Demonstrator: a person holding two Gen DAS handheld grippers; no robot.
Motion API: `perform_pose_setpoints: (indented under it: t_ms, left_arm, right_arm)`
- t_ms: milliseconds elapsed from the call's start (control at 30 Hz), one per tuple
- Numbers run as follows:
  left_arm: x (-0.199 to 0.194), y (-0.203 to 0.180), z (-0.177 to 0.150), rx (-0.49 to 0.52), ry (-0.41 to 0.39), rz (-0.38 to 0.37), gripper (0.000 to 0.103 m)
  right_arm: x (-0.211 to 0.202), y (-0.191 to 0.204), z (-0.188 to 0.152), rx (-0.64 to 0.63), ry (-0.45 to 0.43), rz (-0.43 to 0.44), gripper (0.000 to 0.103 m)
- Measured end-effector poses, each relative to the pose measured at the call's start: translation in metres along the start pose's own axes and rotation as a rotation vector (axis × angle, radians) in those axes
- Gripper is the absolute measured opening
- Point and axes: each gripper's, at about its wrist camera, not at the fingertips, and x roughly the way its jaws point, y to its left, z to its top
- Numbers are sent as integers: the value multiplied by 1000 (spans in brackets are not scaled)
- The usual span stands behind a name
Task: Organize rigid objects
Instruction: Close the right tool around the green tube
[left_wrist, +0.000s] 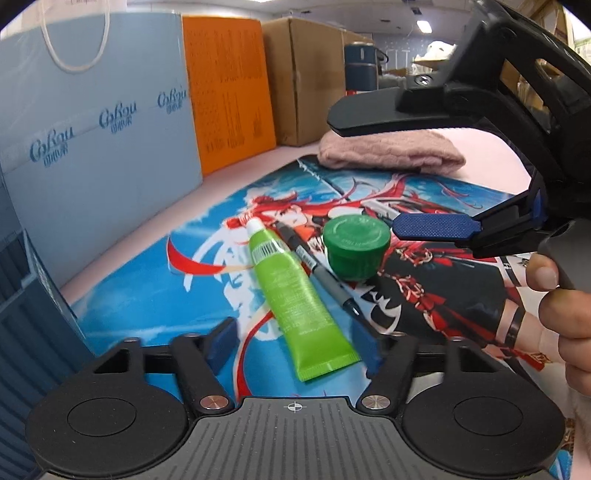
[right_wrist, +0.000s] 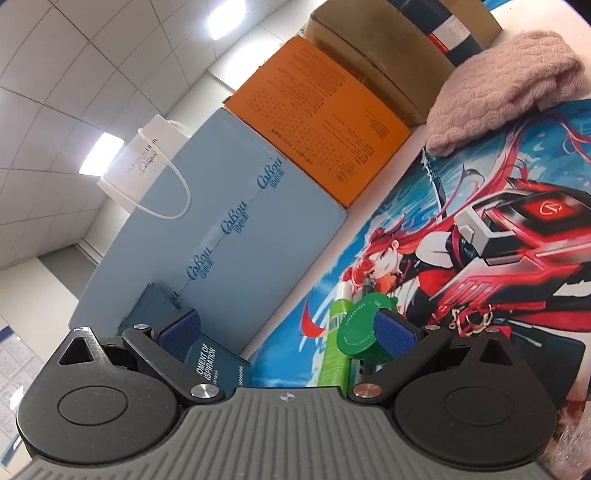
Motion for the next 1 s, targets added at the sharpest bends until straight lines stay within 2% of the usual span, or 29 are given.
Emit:
perform_pose_setpoints:
  t_ms: [33, 100, 300, 433, 500, 567, 733, 833, 900, 1000]
  left_arm:
    - [0, 3, -1, -13, 1, -18, 46]
    - [-2, 6, -1, -21, 2, -21, 35]
    - [-13, 15, -9, -23, 7, -58, 33]
    - [-23, 19, -16, -34, 9, -66, 32]
    - [-28, 21, -20, -35, 9, -64, 32]
    - [-33, 22, -24, -36, 8, -59, 32]
    - [-43, 24, -32, -37, 4, -63, 32]
    - [-45, 25, -35, -36, -4, -64, 32]
    - [-45, 26, -35, -37, -10, -61, 32]
    - [-46, 30, -36, -50, -16, -68, 33]
  right_arm:
    - [0, 1, 0, -4, 2, 2, 101]
    - [1, 2, 0, -10, 14, 19, 101]
    - [9, 22, -5, -80, 71, 19, 96]
    - [32, 42, -14, -118, 168, -70, 74]
    - [47, 49, -21, -129, 212, -147, 66]
    - [62, 54, -28, -136, 252, -231, 52]
    - [86, 60, -39, -158, 262, -367, 38]
    - [94, 69, -45, -235, 248, -418, 38]
    - [99, 73, -50, -286, 236, -463, 27]
    - [97, 71, -51, -279, 218, -456, 26]
